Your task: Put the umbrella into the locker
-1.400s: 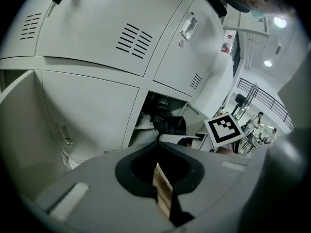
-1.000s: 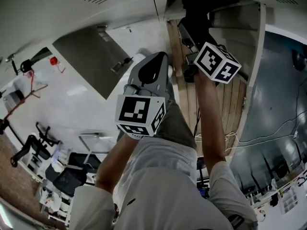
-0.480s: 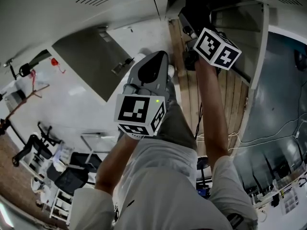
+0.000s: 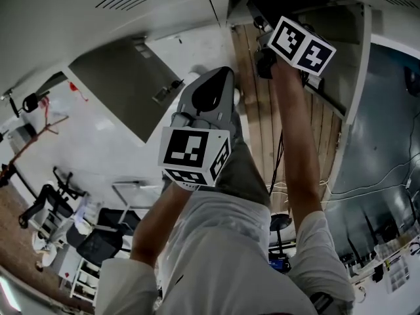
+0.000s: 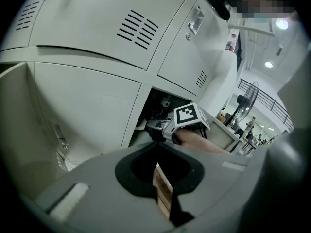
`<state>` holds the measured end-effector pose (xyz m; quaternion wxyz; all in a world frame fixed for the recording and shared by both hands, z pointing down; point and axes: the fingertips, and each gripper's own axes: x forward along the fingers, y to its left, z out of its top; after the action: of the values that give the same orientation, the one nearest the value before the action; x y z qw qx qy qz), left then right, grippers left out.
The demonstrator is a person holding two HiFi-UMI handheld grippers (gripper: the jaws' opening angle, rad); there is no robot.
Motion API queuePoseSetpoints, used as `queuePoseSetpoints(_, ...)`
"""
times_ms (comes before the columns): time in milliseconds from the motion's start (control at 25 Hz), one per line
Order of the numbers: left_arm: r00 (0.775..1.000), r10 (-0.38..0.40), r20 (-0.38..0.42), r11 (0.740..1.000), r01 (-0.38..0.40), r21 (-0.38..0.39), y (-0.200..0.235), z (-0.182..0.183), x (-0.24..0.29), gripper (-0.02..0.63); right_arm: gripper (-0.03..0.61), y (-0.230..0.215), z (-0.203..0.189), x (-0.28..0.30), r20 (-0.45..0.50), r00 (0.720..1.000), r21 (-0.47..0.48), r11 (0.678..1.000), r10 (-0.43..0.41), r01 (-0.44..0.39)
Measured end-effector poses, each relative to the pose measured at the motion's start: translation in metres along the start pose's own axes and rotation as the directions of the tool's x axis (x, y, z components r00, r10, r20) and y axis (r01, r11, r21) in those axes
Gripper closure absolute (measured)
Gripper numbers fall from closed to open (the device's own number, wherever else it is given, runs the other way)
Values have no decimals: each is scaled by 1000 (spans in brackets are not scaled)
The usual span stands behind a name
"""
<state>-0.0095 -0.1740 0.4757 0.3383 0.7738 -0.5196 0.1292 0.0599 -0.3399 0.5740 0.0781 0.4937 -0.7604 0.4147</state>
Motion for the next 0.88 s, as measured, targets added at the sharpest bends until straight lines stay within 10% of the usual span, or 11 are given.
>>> queuePoseSetpoints(880, 1000, 12, -29, 1000, -12, 7, 12, 1, 7, 595, 311, -29, 24, 52, -31, 999, -52, 998, -23, 21)
